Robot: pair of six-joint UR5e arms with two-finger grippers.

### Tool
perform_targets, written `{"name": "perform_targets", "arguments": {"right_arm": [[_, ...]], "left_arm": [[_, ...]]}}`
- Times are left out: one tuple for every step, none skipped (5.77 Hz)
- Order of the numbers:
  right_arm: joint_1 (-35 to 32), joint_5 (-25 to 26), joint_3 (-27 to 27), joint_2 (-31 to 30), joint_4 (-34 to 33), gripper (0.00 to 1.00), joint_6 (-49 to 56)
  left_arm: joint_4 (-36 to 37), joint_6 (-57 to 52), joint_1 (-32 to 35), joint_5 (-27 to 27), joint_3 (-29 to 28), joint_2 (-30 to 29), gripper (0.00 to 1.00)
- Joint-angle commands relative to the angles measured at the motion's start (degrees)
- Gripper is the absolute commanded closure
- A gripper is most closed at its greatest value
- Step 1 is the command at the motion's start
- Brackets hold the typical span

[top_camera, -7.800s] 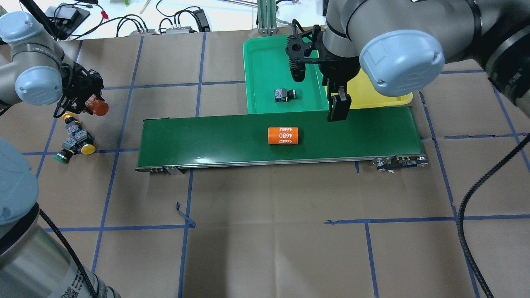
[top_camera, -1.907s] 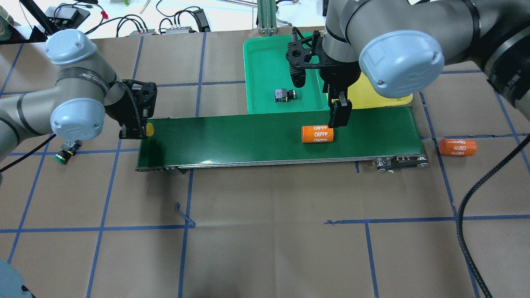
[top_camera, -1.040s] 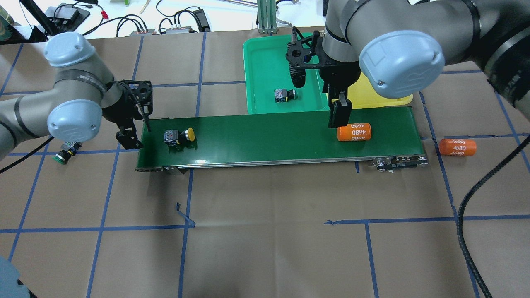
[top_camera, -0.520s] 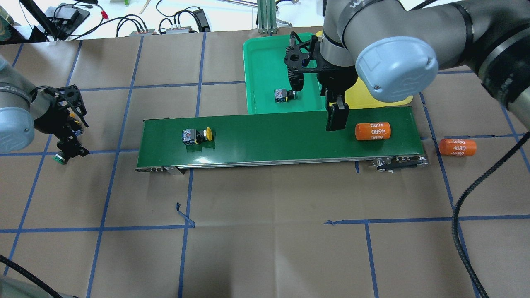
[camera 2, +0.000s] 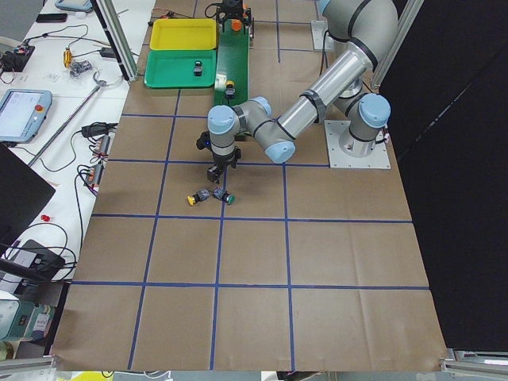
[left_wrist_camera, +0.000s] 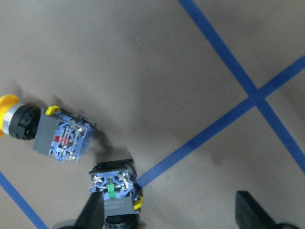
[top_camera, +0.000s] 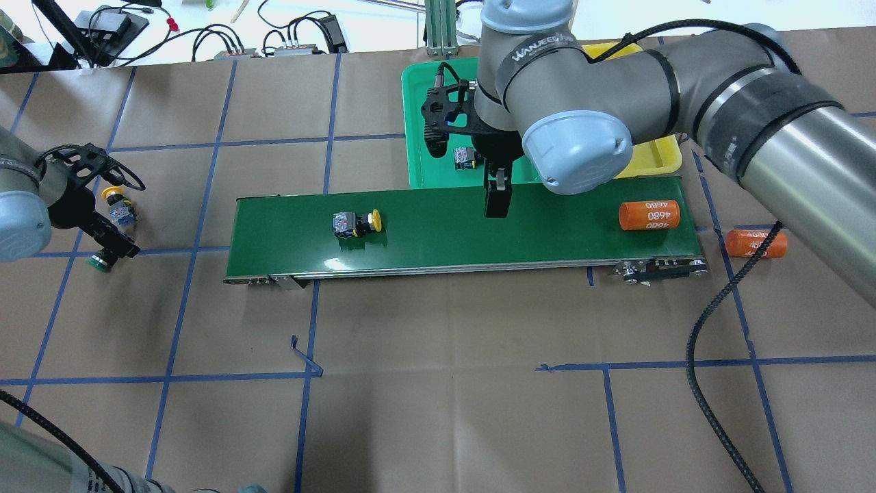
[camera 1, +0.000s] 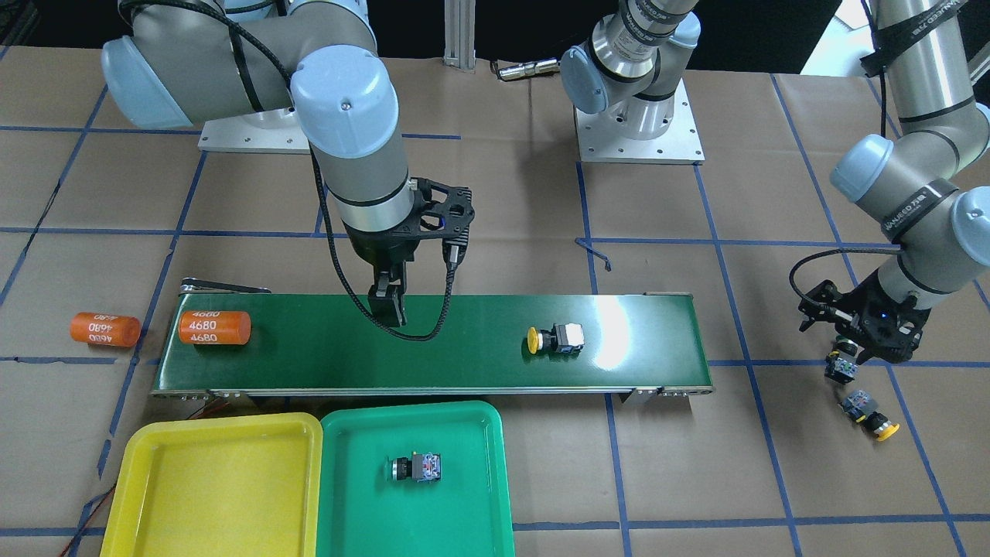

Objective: Sort buttons by color to trays
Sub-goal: 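Grasp yellow-cap button with right gripper while left gripper grasps green-cap button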

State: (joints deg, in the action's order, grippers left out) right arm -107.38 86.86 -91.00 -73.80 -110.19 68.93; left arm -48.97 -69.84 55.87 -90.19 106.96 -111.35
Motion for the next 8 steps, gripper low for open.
{"name": "perform_targets", "arguments": {"right_arm": [[-3.5,-2.6,0.1,3.3,-6.8,0.00,-3.0],[-5.5,-2.6,0.1,5.7,-11.1,0.00,-4.5],[-7.0,-2.7,0.1,7.7,-12.8,0.00,-4.4],[-7.3,-2.7,0.1,10.1,-16.7,0.00,-3.7],[-7.4,-2.4,-0.1,11.6,-17.2,0.00,-1.0],[-7.0,-1.4,-0.7,11.1,-16.3,0.00,3.4],[-6.6,1.6,-1.6,11.1,-16.4,0.00,3.6],[-5.3,3.9,-2.9,10.9,-16.0,0.00,3.3]], "left_arm": [[3.6,4.4,-1.0,-0.2,-0.7,-2.8,0.04],[6.0,4.5,-1.3,-0.6,-0.9,-4.3,0.04],[6.2,4.7,-1.6,-1.9,-0.8,-4.9,0.04],[6.3,4.7,-1.6,-2.4,-1.1,-6.1,0.06],[7.1,4.7,-1.8,-3.1,-1.1,-6.9,0.08],[7.0,4.7,-1.8,-3.1,-1.0,-6.9,0.21],[7.2,4.5,-1.7,-3.4,-1.1,-6.7,0.65],[6.8,4.5,-1.7,-3.4,-1.1,-6.3,0.87]]}}
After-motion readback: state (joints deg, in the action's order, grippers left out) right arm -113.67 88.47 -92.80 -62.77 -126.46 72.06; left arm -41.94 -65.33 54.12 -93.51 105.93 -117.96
